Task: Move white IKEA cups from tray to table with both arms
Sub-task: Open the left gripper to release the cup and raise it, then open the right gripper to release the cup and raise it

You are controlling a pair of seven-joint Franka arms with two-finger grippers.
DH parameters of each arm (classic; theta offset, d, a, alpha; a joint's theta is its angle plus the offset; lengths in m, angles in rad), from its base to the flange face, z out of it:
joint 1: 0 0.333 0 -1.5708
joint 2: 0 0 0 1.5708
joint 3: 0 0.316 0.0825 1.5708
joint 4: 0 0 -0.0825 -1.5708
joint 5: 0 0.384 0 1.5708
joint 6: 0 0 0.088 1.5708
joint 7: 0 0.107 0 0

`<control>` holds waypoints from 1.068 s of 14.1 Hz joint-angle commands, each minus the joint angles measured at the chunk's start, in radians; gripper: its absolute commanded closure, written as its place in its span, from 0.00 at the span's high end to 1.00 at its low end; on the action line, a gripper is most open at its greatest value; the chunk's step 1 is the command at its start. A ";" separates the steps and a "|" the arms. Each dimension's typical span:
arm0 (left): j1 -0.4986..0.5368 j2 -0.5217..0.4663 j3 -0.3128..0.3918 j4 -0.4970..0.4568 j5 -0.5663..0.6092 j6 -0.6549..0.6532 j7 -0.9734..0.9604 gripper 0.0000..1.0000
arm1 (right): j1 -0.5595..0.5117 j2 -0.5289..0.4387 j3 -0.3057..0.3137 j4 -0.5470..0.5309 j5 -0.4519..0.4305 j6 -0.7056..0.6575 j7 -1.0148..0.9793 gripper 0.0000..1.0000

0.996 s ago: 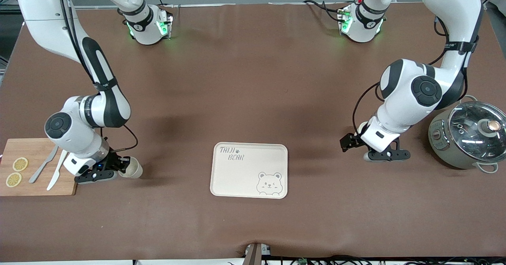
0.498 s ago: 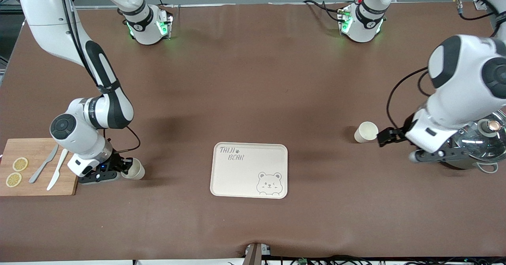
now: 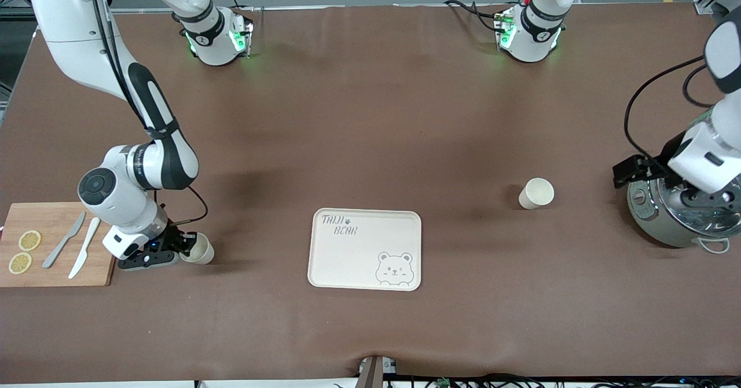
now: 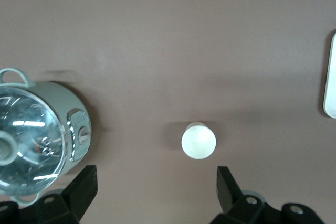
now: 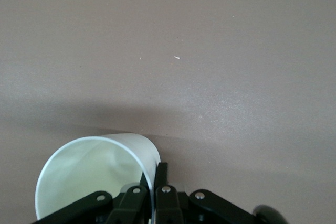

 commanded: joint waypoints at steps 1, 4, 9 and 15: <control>-0.026 -0.055 0.021 -0.007 -0.031 -0.052 0.013 1.00 | -0.005 -0.005 0.007 -0.005 -0.001 0.008 -0.003 0.27; -0.027 -0.106 0.021 -0.007 -0.050 -0.101 0.009 1.00 | -0.007 -0.005 0.007 -0.005 0.001 0.008 -0.001 0.47; -0.030 -0.124 0.021 -0.004 -0.053 -0.110 0.009 1.00 | -0.009 -0.011 0.007 -0.002 0.001 -0.004 -0.001 0.79; -0.045 -0.115 0.025 0.010 -0.048 -0.086 -0.016 1.00 | -0.012 -0.043 0.007 0.004 0.001 -0.042 -0.021 1.00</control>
